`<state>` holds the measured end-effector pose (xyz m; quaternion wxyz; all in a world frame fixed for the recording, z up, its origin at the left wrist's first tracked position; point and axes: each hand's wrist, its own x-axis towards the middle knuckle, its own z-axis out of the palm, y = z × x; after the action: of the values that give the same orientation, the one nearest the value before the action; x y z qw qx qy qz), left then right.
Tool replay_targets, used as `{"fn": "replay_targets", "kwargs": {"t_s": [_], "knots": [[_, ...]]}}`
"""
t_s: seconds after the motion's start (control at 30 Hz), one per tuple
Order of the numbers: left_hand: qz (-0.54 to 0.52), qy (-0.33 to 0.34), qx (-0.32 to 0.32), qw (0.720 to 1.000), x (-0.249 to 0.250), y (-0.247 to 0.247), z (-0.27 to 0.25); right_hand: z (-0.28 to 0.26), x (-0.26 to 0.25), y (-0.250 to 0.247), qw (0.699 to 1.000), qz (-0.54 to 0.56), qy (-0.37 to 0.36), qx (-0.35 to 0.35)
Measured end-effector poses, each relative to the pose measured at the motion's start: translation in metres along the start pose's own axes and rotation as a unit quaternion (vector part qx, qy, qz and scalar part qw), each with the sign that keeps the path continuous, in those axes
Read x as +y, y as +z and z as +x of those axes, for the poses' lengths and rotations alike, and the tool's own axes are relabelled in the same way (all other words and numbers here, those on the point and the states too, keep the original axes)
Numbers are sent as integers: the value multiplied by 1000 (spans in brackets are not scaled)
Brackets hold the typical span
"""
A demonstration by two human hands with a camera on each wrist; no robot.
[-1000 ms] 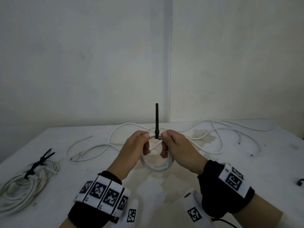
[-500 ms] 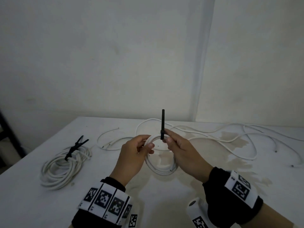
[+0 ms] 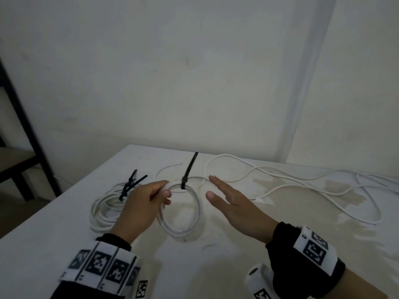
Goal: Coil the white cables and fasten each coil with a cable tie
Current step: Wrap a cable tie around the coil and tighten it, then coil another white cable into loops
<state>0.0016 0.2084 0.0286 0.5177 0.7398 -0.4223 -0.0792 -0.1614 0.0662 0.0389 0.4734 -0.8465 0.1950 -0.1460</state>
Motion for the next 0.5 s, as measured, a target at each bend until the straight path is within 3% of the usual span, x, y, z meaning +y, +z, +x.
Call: {"fn": "replay_targets", "kwargs": {"t_s": [0.23, 0.5], "knots": [[110, -39, 49, 992, -39, -75, -4, 16, 5, -6, 997, -15, 60, 38], [216, -102, 53, 970, -64, -106, -3, 24, 6, -6, 995, -30, 79, 44]]}}
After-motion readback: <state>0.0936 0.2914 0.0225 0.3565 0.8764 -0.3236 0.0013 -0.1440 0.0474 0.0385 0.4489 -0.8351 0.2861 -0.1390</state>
